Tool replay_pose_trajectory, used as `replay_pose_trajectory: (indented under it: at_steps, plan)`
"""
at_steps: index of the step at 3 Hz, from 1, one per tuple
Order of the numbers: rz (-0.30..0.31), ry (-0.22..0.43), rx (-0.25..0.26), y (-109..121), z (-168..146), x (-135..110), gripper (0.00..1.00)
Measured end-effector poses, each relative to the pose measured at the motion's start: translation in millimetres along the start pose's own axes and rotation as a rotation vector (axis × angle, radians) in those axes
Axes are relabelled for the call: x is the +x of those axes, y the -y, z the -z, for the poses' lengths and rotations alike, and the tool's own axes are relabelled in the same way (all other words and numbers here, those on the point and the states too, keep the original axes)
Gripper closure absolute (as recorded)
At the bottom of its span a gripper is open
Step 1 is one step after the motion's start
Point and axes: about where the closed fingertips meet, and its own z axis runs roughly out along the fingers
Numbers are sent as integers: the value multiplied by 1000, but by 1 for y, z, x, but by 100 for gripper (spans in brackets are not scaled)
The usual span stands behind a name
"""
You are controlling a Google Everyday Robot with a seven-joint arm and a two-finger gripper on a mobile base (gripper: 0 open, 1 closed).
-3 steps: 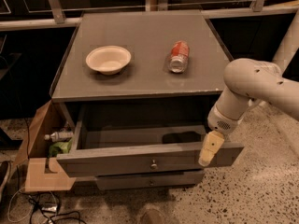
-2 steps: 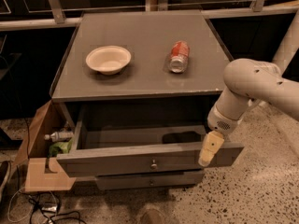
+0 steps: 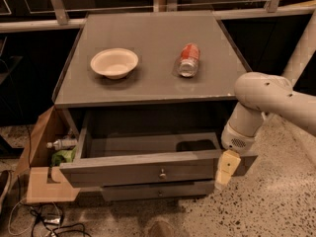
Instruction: Open top drawer
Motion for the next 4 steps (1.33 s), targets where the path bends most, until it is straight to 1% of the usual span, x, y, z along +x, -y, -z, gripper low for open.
replay_pose_trajectory:
  at_steps: [1, 3, 4]
  plan:
    - [-25, -26, -41, -12, -5, 17, 0]
    - [-56, -47, -44, -27, 8, 36, 0]
    - [-61, -51, -45, -31, 9, 37, 0]
